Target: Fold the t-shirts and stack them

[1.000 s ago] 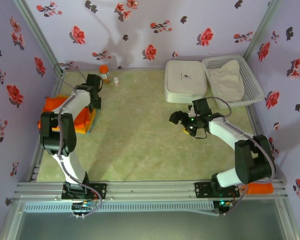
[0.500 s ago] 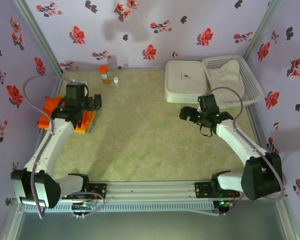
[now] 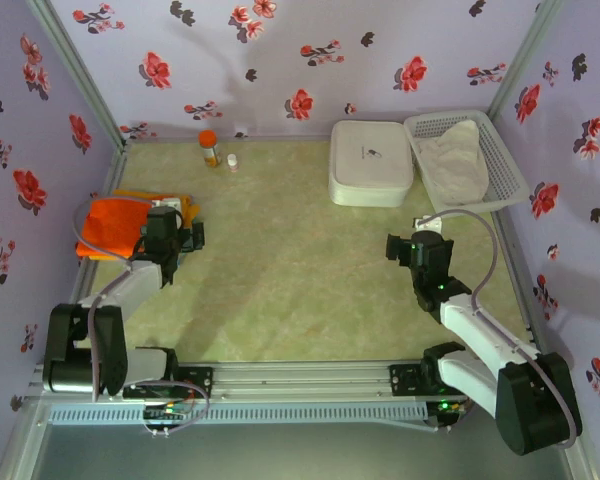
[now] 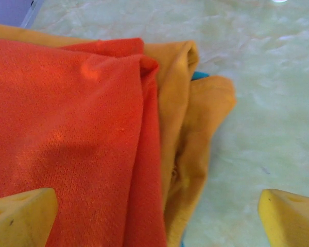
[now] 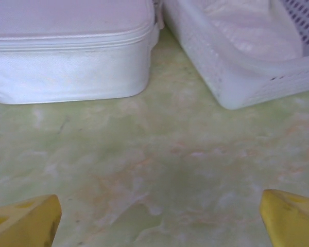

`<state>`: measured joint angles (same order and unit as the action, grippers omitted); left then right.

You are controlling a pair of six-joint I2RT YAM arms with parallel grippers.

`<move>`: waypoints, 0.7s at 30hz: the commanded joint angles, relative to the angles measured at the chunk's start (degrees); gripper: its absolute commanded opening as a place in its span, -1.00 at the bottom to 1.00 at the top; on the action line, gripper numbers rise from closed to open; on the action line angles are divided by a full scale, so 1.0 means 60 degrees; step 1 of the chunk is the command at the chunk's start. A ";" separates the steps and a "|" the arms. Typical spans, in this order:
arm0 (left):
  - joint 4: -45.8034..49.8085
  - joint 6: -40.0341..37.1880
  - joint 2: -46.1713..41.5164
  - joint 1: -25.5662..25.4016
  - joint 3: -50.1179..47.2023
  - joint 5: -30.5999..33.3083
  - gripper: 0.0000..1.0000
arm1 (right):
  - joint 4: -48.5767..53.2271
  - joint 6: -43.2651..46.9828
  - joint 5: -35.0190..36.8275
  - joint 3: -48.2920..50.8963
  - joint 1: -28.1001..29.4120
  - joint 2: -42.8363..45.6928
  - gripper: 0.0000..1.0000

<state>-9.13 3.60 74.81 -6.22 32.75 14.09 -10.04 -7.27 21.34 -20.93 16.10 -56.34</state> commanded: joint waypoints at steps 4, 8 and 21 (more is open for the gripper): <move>-0.2751 -0.0833 0.0601 0.0207 -0.0659 0.0456 0.99 | -0.3609 0.1282 0.1561 0.0715 -0.0170 -0.1098 0.99; -0.4405 -0.1039 0.0621 0.0210 -0.1322 0.0385 0.99 | -0.4745 0.1187 0.1299 0.0812 -0.0497 -0.2167 0.99; -0.8296 -0.1052 0.2339 0.0342 -0.2311 -0.0370 0.99 | -0.6386 0.0014 -0.2037 -0.0088 -0.2781 -0.4787 0.99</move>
<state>-51.46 -1.61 88.53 -4.62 19.35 13.74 -42.15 -3.68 15.22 -20.99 1.23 -82.04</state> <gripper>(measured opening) 0.997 0.993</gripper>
